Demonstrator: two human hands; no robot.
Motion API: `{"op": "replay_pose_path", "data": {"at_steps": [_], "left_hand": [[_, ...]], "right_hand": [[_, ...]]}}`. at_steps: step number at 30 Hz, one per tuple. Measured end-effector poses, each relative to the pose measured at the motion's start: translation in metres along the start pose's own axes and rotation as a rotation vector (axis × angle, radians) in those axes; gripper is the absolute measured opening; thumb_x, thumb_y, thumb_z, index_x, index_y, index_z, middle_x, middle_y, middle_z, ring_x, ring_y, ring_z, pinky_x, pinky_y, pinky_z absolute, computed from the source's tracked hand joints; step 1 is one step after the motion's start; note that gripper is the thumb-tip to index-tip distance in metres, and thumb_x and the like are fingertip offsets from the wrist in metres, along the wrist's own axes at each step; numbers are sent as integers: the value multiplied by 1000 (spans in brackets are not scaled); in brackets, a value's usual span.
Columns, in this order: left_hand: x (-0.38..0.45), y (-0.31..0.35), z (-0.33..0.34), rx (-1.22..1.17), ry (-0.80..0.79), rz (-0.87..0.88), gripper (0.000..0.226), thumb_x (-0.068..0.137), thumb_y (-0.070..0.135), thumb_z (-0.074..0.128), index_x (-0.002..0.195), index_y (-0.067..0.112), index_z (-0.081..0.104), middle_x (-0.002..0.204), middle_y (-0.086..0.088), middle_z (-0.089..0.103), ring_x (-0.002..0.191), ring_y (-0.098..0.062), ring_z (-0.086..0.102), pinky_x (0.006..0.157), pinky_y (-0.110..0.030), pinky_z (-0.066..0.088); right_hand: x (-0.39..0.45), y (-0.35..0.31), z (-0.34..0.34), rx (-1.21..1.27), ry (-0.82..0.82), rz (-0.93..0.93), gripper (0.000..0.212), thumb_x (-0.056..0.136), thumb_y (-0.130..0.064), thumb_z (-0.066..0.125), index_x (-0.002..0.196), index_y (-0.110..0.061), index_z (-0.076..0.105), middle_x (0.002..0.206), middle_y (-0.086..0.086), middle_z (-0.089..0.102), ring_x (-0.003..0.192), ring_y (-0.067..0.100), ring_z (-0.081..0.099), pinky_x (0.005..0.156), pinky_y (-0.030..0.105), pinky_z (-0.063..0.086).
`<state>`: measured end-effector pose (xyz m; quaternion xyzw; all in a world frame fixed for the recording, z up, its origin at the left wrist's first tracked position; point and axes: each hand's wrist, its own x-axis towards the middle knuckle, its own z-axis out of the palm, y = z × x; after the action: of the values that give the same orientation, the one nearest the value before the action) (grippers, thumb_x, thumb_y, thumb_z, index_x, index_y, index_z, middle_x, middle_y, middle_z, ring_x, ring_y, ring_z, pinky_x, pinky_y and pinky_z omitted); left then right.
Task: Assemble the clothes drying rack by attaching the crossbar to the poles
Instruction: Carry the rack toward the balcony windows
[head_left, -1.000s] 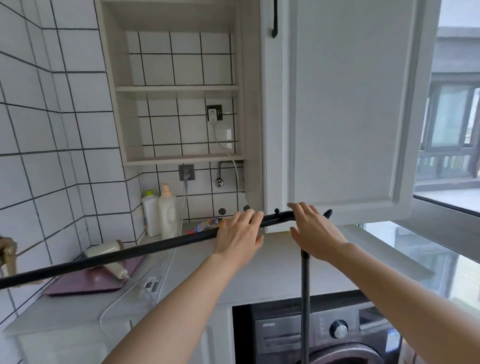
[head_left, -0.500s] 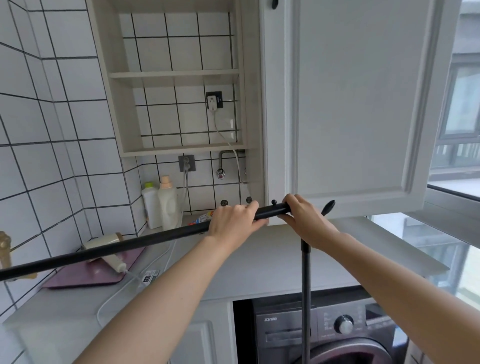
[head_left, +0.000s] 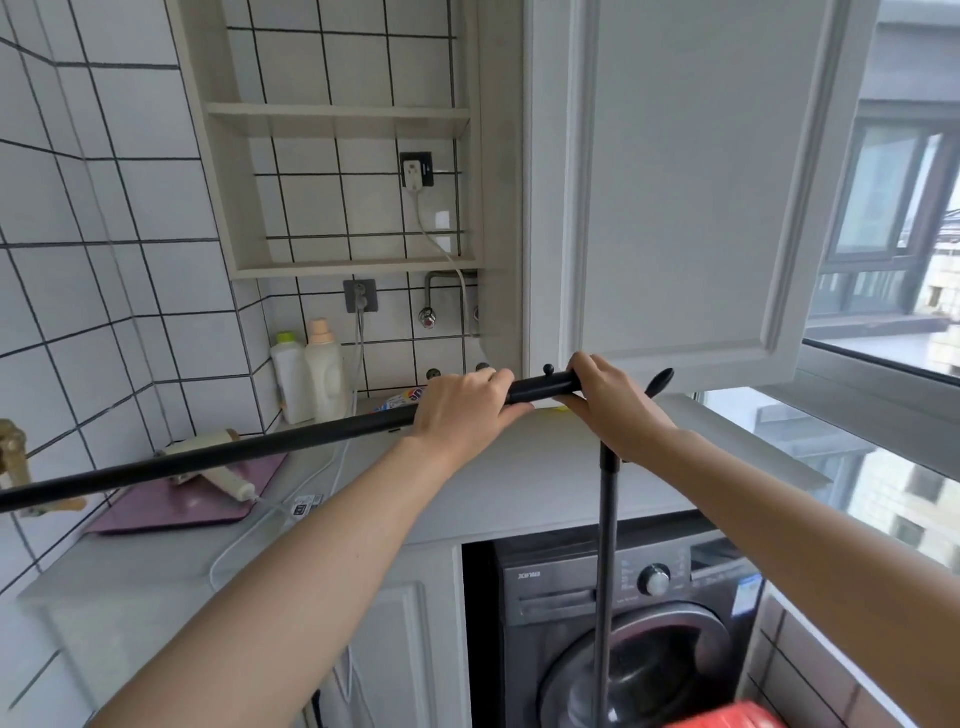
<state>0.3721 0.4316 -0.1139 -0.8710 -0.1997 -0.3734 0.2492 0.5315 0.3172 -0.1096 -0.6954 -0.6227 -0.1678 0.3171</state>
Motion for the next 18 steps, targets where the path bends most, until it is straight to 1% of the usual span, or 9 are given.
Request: {"op": "replay_pose_path", "data": {"at_steps": [2, 4, 7, 11, 14, 18], "left_hand": [[-10, 3, -14, -7, 30, 33, 40, 86, 51, 58, 91, 11, 62, 67, -3, 66, 52, -26, 62, 43, -28, 39], [-20, 6, -31, -5, 74, 51, 38, 85, 48, 62, 88, 10, 62, 63, -3, 65, 49, -28, 61, 41, -27, 34], [-34, 9, -58, -22, 101, 52, 39, 88, 50, 56, 90, 11, 60, 67, -3, 66, 52, -30, 61, 43, -28, 36], [-51, 19, -92, -61, 117, 105, 39, 91, 49, 51, 92, 10, 58, 68, -3, 64, 53, -28, 61, 44, -30, 42], [-63, 32, -119, -70, 140, 159, 39, 90, 48, 54, 90, 10, 59, 65, -4, 64, 48, -28, 60, 42, -29, 38], [-75, 55, -151, -59, 183, 226, 39, 83, 47, 65, 81, 8, 59, 52, -3, 59, 36, -26, 54, 39, -23, 31]], "right_hand": [[-12, -14, -8, -11, 7, 12, 24, 93, -22, 58, 84, -10, 40, 85, 18, 55, 66, 34, 50, 57, 40, 40], [-25, -28, -18, -29, 26, 25, 23, 94, -22, 57, 85, -10, 39, 84, 18, 54, 65, 34, 49, 56, 39, 39], [-46, -52, -33, -51, 53, 32, 22, 94, -22, 56, 88, -5, 43, 85, 19, 54, 65, 34, 48, 59, 44, 43], [-77, -78, -55, -90, 94, 64, 24, 93, -23, 57, 91, -4, 43, 86, 16, 53, 66, 33, 48, 59, 46, 47], [-104, -95, -75, -132, 112, 84, 25, 92, -23, 59, 91, -4, 43, 86, 17, 54, 64, 32, 48, 57, 45, 48], [-143, -111, -104, -187, 110, 112, 24, 93, -24, 58, 90, -6, 42, 85, 17, 56, 61, 31, 47, 55, 43, 47]]}}
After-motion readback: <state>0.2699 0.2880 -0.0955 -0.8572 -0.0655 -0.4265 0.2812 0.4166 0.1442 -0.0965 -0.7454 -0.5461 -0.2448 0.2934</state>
